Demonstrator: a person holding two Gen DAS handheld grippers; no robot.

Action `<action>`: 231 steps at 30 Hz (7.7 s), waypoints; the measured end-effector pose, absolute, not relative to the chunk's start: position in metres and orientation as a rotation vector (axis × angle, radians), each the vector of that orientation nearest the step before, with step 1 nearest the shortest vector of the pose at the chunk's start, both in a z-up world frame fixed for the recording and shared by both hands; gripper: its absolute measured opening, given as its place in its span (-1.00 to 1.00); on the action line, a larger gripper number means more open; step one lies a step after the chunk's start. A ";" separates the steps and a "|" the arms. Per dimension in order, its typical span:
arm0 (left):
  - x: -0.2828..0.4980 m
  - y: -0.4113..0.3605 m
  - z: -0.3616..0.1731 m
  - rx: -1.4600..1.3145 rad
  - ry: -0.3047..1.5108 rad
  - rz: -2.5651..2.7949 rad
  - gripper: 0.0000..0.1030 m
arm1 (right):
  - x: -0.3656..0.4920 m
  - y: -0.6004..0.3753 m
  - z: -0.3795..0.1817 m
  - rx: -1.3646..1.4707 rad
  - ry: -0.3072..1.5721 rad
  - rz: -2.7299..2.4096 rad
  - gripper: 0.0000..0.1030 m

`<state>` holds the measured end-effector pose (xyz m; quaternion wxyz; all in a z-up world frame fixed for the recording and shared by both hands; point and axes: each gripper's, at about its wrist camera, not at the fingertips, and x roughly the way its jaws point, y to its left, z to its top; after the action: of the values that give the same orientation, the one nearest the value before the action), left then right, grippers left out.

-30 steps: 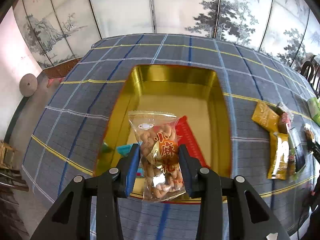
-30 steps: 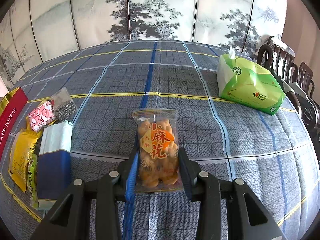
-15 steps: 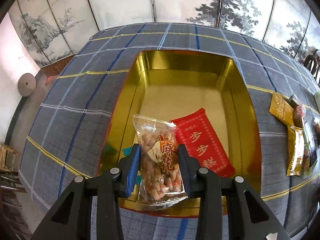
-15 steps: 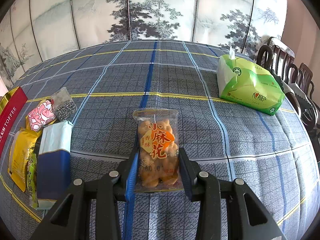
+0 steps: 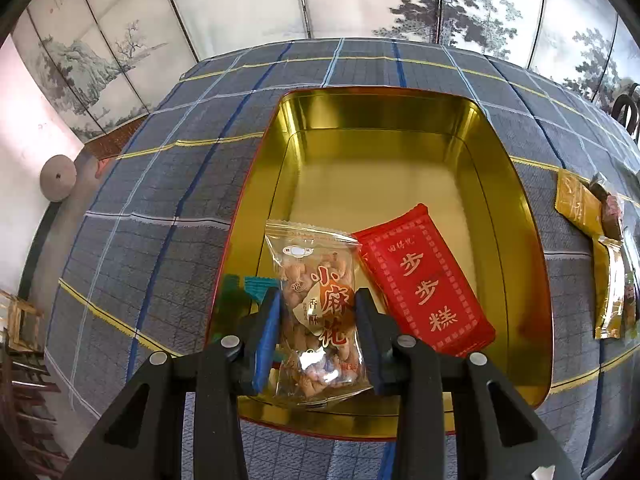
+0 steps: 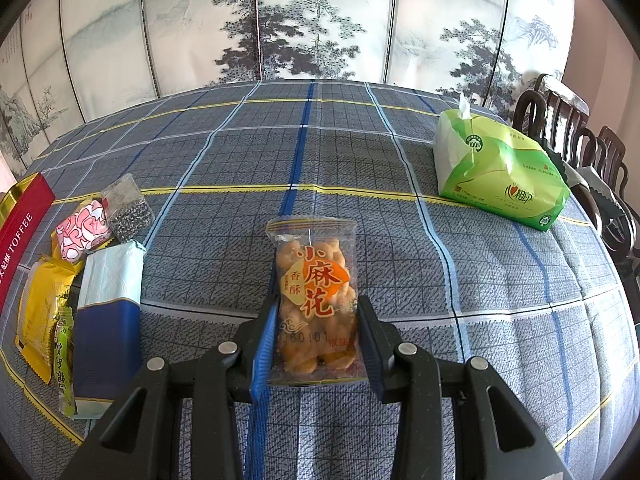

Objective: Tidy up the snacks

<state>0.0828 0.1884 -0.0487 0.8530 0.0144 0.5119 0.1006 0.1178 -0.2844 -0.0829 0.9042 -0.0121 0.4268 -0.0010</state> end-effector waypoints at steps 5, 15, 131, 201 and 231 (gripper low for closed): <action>0.082 0.189 -0.049 0.039 1.075 0.215 -0.29 | 0.118 -0.284 -0.083 -0.026 0.882 -0.003 -0.24; 0.081 0.188 -0.047 0.055 1.072 0.217 -0.21 | 0.118 -0.284 -0.083 -0.027 0.883 -0.003 -0.24; -0.023 0.271 0.006 -0.152 0.930 0.453 0.61 | 0.080 0.098 -0.026 -0.204 0.909 0.544 -0.28; 0.001 0.191 0.017 -0.087 0.917 0.286 0.61 | 0.088 -0.087 -0.010 -0.140 0.843 0.262 0.13; 0.039 0.059 0.002 0.062 0.963 0.064 0.62 | 0.098 -0.176 -0.069 -0.138 0.955 0.261 0.13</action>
<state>0.0393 0.0595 0.0022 0.8853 0.0299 0.4630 0.0306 0.0976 -0.1761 -0.0693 0.8777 -0.0663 0.4578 0.1254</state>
